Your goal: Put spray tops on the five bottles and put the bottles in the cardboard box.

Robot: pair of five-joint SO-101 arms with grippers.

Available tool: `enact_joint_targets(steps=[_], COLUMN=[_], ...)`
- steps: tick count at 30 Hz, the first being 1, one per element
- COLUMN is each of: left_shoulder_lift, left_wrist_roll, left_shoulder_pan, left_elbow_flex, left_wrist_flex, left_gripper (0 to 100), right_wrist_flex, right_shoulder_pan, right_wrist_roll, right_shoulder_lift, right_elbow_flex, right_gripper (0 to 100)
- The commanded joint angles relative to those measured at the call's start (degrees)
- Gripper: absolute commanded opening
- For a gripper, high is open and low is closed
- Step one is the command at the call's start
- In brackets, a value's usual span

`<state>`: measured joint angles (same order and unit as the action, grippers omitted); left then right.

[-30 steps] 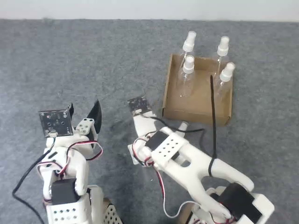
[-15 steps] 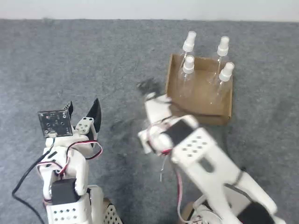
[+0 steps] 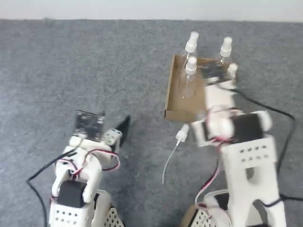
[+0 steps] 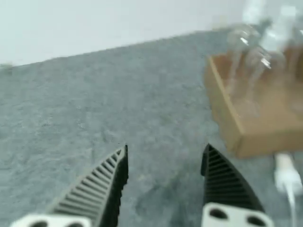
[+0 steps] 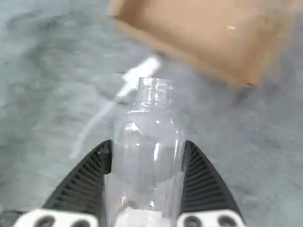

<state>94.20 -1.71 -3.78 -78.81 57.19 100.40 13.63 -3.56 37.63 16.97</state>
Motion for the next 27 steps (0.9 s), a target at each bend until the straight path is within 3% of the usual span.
enact_joint_targets(steps=[1, 6, 12, 18, 27], left_shoulder_lift=[-6.6, -24.6, -47.7, -64.1, -79.1], left_wrist_roll=[-4.6, -7.3, -3.9, 1.8, 6.9], left_shoulder_pan=[-7.5, -14.3, -20.7, -25.1, -29.5], left_elbow_flex=[6.4, 14.1, 25.6, 29.2, 36.4], left_wrist_flex=[5.3, 3.3, -1.8, -11.8, -12.8], left_gripper=[23, 23, 23, 23, 23], right_wrist_flex=[-0.1, -15.1, -37.1, -48.8, -67.8], right_shoulder_pan=[-19.6, -36.4, -47.3, -52.0, -53.7], right_wrist_roll=[-13.7, -22.9, -28.7, -32.0, -31.8], right_shoulder_lift=[1.5, 1.4, 1.4, -0.4, -23.4], right_elbow_flex=[0.4, 10.7, 26.7, 33.4, 33.5], right_gripper=[0.6, 0.6, 0.6, 0.6, 0.6])
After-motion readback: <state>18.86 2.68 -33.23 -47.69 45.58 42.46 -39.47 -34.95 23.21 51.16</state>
